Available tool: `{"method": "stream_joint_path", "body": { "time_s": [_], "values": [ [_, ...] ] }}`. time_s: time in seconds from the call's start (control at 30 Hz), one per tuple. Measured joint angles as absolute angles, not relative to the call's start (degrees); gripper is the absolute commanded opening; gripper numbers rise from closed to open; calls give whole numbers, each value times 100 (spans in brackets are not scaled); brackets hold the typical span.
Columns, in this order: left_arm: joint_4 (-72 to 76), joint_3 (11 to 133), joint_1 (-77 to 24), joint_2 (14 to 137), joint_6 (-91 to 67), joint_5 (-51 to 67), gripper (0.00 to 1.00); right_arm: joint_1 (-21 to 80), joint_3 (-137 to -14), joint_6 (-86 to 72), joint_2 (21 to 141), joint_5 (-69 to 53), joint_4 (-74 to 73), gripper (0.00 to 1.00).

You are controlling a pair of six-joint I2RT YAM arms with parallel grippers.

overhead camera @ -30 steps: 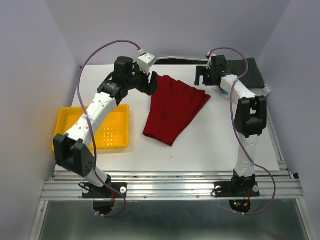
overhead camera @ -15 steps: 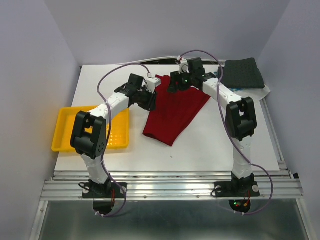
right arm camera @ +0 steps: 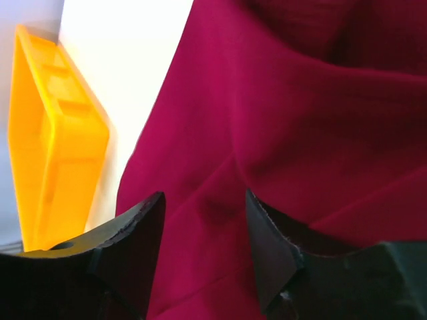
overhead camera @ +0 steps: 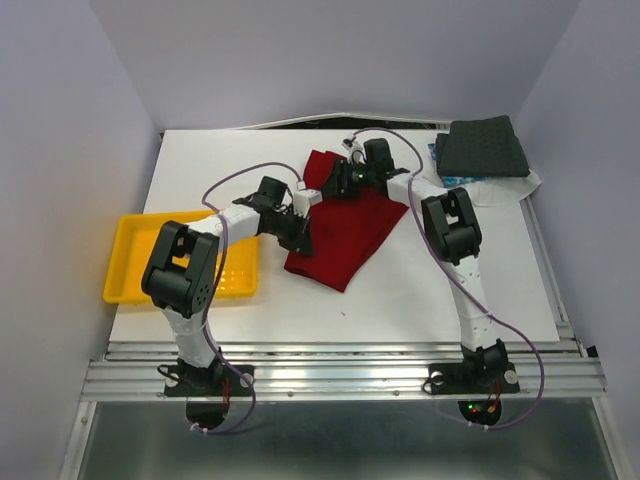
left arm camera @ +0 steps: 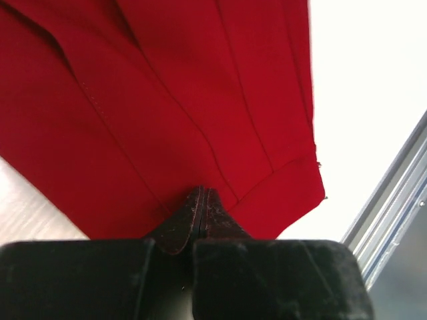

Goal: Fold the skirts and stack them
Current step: Fold the skirt

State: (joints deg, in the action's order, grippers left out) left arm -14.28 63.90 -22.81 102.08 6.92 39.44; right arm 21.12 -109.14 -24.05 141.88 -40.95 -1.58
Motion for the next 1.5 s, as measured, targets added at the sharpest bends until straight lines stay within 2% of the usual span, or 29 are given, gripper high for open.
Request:
{"method": "stream_joint_path", "body": {
  "time_s": [0.13, 0.3, 0.33, 0.4, 0.43, 0.47, 0.6, 0.67, 0.77, 0.8, 0.9, 1.03, 1.2, 1.3, 1.37, 1.47, 1.5],
  "values": [
    [-1280, 6171, -2290, 10492, 528, 3957, 0, 1986, -11257, -2585, 14462, -4071, 60, 61],
    [-1039, 6088, -2377, 10525, 395, 4051, 0, 1813, -11445, -2486, 14492, -4014, 47, 76],
    [-987, 6071, -2451, 10525, 388, 4088, 5, 1782, -11485, -2456, 14492, -4027, 34, 77],
    [-919, 6053, -2683, 10519, 357, 4191, 21, 1745, -11502, -2344, 14446, -4073, -58, 81],
    [-910, 6036, -2777, 10497, 331, 4206, 38, 1741, -11502, -2279, 14414, -4093, -154, 82],
    [-904, 5992, -3022, 10420, 318, 4248, 46, 1734, -11502, -2163, 14311, -4073, -342, 82],
    [-880, 5957, -3632, 9904, 202, 4324, 56, 1715, -11205, -1883, 13686, -3975, -926, 84],
    [-851, 5957, -3760, 9378, 158, 4261, 58, 1673, -10556, -1837, 12831, -3830, -1184, 84],
    [-825, 5957, -3684, 8420, 174, 3909, 71, 1535, -9408, -1953, 11413, -3553, -1437, 85],
    [-808, 5957, -3667, 8208, 193, 3712, 84, 1428, -8941, -2047, 10766, -3404, -1470, 85],
    [-620, 5833, -3614, 7306, 471, 2934, 98, 1142, -7931, -2263, 9404, -3223, -1420, 85],
    [-556, 5527, -3573, 6733, 1009, 1988, 98, 1096, -6781, -2617, 8914, -3371, -1520, 86],
    [-751, 5474, -3417, 6812, 1393, 1275, 98, 1175, -5835, -3002, 10114, -3441, -1688, 94],
    [-799, 5417, -3328, 6829, 1420, 1107, 98, 1140, -5502, -3422, 10136, -3800, -1649, 97],
    [-792, 5319, -3310, 6818, 1413, 1044, 98, 1144, -5415, -3553, 10090, -3778, -1459, 96],
    [-805, 5142, -3275, 6818, 1376, 1048, 98, 1144, -5323, -3774, 10125, -3815, -1177, 88],
    [-821, 5089, -3251, 6818, 1350, 1061, 97, 1157, -5343, -3798, 10195, -3844, -1087, 82]
  ]
}}
